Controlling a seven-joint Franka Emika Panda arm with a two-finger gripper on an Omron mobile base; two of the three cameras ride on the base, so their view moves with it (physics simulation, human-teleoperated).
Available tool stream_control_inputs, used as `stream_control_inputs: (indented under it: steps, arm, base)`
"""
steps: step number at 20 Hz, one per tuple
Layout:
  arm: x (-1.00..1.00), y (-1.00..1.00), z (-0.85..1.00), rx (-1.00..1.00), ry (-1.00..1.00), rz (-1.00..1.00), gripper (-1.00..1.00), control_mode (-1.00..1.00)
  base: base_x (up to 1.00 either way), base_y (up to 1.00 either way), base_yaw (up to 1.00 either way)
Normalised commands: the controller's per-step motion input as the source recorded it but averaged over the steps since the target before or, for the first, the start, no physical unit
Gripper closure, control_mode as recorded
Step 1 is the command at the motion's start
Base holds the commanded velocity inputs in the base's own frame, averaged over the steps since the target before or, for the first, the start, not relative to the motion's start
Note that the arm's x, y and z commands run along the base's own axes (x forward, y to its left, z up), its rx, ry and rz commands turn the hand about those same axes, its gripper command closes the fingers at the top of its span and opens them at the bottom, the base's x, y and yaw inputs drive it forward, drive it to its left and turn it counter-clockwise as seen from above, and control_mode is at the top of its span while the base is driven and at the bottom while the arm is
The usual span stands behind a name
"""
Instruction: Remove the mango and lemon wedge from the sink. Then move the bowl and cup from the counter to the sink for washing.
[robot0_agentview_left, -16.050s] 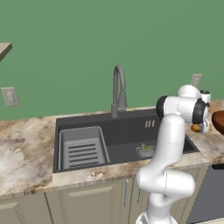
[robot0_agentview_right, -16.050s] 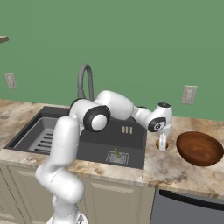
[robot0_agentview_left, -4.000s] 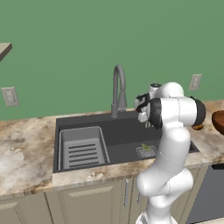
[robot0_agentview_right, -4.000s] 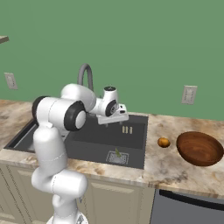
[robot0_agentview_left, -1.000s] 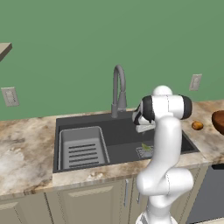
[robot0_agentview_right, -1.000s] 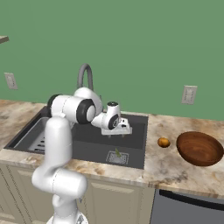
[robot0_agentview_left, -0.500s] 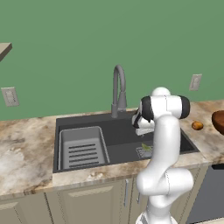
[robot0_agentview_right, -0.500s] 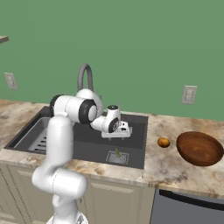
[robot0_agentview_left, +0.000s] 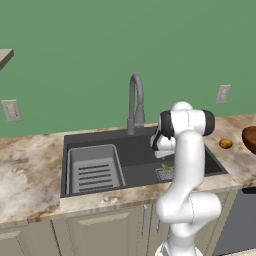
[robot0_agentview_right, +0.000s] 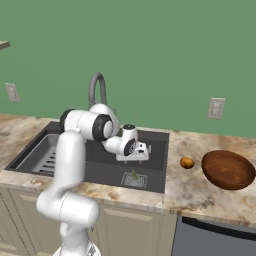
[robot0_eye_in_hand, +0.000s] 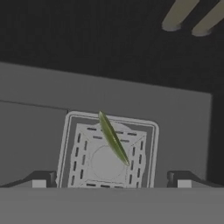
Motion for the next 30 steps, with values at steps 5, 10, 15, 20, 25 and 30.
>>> stream_control_inputs:
  steps: [5,10,15,20,25,30]
  arm:
    - [0.05,0.0,-0.22,0.0,0.0,0.0,-1.0,-1.0]
    - [0.06,0.0,-0.21,0.0,0.0,0.0,-1.0,-1.0]
    - [0.05,0.0,-0.19,0.0,0.0,-0.01,-1.0,-1.0]
    - [0.09,-0.02,-0.15,0.0,0.0,-0.01,-1.0,-1.0]
    - [0.12,-0.04,-0.14,0.0,0.0,0.0,-1.0,-1.0]
    - [0.11,-0.03,-0.15,0.0,0.0,0.0,-1.0,-1.0]
  base:
    - [0.0,0.0,0.0]
    - [0.0,0.0,0.0]
    - [0.0,0.0,0.0]
    - [0.0,0.0,0.0]
    - [0.0,0.0,0.0]
    - [0.0,0.0,0.0]
